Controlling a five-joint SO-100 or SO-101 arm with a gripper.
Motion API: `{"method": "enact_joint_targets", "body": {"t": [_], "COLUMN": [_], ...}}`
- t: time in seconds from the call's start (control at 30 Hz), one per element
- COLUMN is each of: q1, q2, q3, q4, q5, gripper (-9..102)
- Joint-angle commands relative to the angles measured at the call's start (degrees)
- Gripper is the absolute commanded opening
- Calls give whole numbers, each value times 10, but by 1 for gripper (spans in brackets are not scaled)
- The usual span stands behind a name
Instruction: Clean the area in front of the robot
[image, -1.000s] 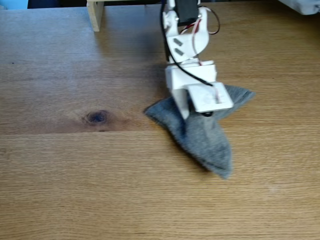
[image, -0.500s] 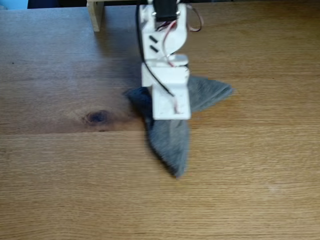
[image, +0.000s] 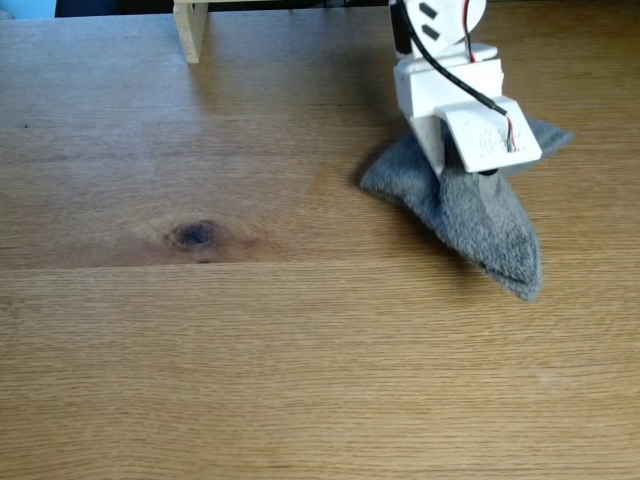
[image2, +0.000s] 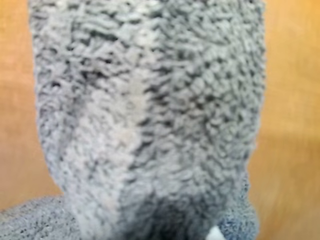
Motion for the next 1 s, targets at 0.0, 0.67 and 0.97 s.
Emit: {"method": "enact_joint_targets", "body": {"t": [0.0, 0.67, 0.97], "q1": [55, 374, 595], "q2": [-42, 89, 152], "q3": [-59, -50, 35], "q4": [-134, 187, 294], "q5": [-60, -141, -281], "gripper": [0, 0, 0]}}
